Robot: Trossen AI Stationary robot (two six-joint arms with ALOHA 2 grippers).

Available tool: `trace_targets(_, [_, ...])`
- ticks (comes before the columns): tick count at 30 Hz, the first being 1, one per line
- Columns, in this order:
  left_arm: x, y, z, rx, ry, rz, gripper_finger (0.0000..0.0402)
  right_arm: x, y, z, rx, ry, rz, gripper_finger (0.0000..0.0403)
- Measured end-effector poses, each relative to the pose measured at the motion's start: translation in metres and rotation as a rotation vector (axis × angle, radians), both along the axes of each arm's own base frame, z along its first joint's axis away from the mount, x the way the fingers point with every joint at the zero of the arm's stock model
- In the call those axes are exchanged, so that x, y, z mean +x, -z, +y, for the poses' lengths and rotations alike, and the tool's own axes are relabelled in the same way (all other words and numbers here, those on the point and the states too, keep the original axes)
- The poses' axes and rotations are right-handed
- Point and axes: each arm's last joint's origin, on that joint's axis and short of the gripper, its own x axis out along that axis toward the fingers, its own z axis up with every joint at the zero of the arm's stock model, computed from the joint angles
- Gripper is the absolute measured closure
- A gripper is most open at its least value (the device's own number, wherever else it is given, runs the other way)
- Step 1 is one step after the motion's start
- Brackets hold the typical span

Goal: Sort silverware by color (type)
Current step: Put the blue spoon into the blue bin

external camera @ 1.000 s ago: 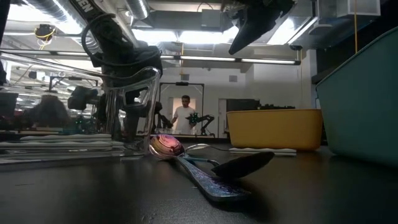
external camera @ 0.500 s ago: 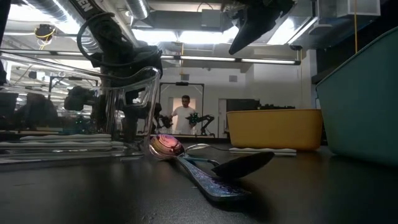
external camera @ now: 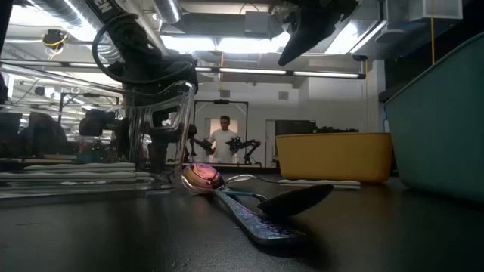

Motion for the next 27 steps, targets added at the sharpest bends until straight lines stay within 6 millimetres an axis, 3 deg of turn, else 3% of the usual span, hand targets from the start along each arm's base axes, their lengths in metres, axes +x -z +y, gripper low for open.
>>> trace_targets(11, [0.0002, -0.0002, 0.0013, 0.033, -0.006, 0.006, 0.0383, 0.0, 0.0001, 0.0, 0.0, 0.0, 0.0, 0.0288])
trace_targets(27, [0.0043, -0.0019, 0.0037, 0.063, -0.013, -0.043, 0.0386, 0.0026, -0.0022, -0.0008, -0.019, 0.017, -0.035, 0.0288])
